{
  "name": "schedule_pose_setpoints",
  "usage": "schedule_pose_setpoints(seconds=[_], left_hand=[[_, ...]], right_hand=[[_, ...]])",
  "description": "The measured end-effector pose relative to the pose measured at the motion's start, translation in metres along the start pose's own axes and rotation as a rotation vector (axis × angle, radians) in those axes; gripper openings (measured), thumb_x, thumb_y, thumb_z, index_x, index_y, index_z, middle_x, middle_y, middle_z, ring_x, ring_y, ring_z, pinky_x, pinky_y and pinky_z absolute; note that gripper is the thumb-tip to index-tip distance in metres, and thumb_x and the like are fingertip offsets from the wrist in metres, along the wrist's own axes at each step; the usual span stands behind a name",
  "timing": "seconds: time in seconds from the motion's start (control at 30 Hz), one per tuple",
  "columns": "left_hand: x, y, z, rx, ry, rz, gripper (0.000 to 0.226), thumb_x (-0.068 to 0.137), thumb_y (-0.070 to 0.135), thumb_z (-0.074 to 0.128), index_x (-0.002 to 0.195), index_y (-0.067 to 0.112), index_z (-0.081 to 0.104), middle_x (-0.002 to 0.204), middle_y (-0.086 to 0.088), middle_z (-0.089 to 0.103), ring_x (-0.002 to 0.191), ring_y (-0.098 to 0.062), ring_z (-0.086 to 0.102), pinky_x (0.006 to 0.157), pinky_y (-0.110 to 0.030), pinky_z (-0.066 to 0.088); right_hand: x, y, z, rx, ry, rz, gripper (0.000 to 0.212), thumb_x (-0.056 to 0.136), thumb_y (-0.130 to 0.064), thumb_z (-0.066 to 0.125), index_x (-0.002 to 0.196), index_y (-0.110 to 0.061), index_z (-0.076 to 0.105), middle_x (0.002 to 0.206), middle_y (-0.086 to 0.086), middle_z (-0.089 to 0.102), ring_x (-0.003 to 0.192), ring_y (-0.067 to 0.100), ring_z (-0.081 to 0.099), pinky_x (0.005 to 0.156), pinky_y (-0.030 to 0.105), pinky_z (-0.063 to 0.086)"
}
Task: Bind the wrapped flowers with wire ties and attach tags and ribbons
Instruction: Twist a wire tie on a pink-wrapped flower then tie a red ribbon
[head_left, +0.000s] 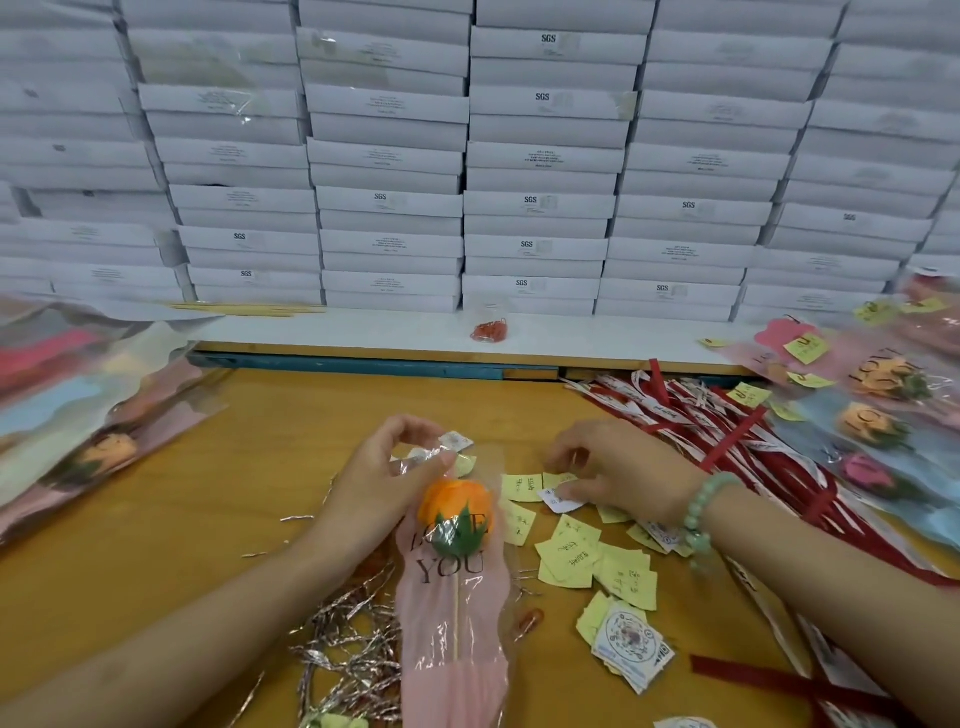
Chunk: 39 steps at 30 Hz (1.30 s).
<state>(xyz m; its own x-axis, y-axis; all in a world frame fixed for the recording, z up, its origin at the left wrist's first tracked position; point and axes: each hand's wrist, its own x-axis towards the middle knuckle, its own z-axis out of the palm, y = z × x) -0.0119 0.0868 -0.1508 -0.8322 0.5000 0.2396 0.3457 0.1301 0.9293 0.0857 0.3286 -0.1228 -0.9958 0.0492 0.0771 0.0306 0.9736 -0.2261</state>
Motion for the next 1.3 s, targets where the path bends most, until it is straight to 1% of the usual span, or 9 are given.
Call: schedule_pose_setpoints(seconds=[0.13,0.27,0.5,0.77,0.93,1.0,1.1,1.2,1.3], left_hand=[[0.004,0.002,0.0,-0.032,-0.003,0.032,0.013,0.091,0.023,0.066,0.104,0.023,0.064,0.105,0.005,0.064,0.07,0.003,0.065,0.064,-0.014,0.049],[0.012,0.002,-0.001,0.008,-0.052,0.039,0.018,0.089,0.018,0.068,0.106,0.023,0.065,0.093,0.002,0.062,0.095,-0.013,0.063,0.083,-0.026,0.052],[0.021,-0.005,-0.006,0.013,-0.164,0.081,0.016,0.091,0.013,0.066,0.105,0.021,0.065,0.08,-0.001,0.054,0.074,-0.015,0.054,0.072,-0.041,0.05],[0.021,-0.011,-0.007,-0.07,-0.145,0.041,0.024,0.083,0.014,0.075,0.104,0.025,0.069,0.093,0.001,0.073,0.093,-0.039,0.063,0.083,-0.048,0.055],[0.021,-0.013,-0.006,-0.077,-0.132,0.027,0.019,0.081,0.013,0.077,0.097,0.016,0.068,0.091,0.003,0.074,0.083,-0.026,0.066,0.073,-0.034,0.057],[0.021,-0.014,-0.006,-0.095,-0.132,0.008,0.016,0.081,0.013,0.077,0.095,0.015,0.069,0.09,-0.002,0.074,0.079,-0.025,0.067,0.069,-0.035,0.055],[0.021,-0.016,-0.005,-0.123,-0.125,-0.008,0.006,0.09,0.016,0.067,0.093,0.018,0.072,0.088,-0.002,0.075,0.078,-0.014,0.069,0.065,-0.021,0.055],[0.022,-0.017,-0.006,-0.189,-0.109,-0.022,0.021,0.098,0.02,0.052,0.092,0.016,0.073,0.081,-0.001,0.073,0.074,-0.01,0.067,0.068,-0.019,0.054],[0.023,-0.017,-0.006,-0.222,-0.097,-0.009,0.008,0.092,0.013,0.062,0.094,0.012,0.07,0.079,0.001,0.07,0.073,-0.008,0.067,0.066,-0.017,0.054]], right_hand=[[0.001,0.003,0.001,0.146,0.006,-0.008,0.013,0.086,-0.035,0.071,0.097,-0.031,0.066,0.091,-0.014,0.063,0.086,0.002,0.06,0.075,0.018,0.051],[0.001,0.006,-0.002,0.16,-0.055,-0.025,0.024,0.079,-0.038,0.076,0.099,-0.029,0.066,0.092,-0.012,0.064,0.086,0.0,0.06,0.073,0.012,0.048],[0.004,0.007,-0.002,0.308,-0.037,0.029,0.023,0.075,-0.024,0.083,0.09,-0.025,0.065,0.079,-0.008,0.065,0.073,0.004,0.06,0.069,0.017,0.052],[0.013,-0.003,-0.019,0.363,0.119,0.031,0.005,0.081,-0.019,0.076,0.077,-0.019,0.072,0.077,-0.004,0.072,0.071,0.008,0.065,0.072,0.024,0.056],[0.028,-0.03,-0.021,0.303,0.182,0.007,0.007,0.092,-0.023,0.064,0.085,-0.024,0.065,0.09,-0.006,0.068,0.086,0.009,0.062,0.075,0.021,0.049],[0.034,-0.045,-0.018,0.381,0.166,-0.013,0.006,0.093,-0.023,0.062,0.088,-0.022,0.064,0.084,-0.009,0.067,0.079,0.004,0.062,0.072,0.017,0.049],[0.044,-0.065,-0.007,0.372,0.124,-0.035,0.005,0.092,-0.021,0.064,0.088,-0.022,0.065,0.076,-0.012,0.063,0.067,-0.002,0.057,0.06,0.008,0.045],[0.052,-0.074,0.006,0.387,0.116,-0.013,0.005,0.091,-0.022,0.066,0.087,-0.019,0.065,0.073,-0.011,0.06,0.065,0.0,0.053,0.054,0.009,0.04],[0.054,-0.078,0.013,0.419,0.126,-0.003,0.008,0.09,-0.024,0.067,0.084,-0.019,0.065,0.077,-0.01,0.061,0.07,0.003,0.056,0.056,0.009,0.039]])
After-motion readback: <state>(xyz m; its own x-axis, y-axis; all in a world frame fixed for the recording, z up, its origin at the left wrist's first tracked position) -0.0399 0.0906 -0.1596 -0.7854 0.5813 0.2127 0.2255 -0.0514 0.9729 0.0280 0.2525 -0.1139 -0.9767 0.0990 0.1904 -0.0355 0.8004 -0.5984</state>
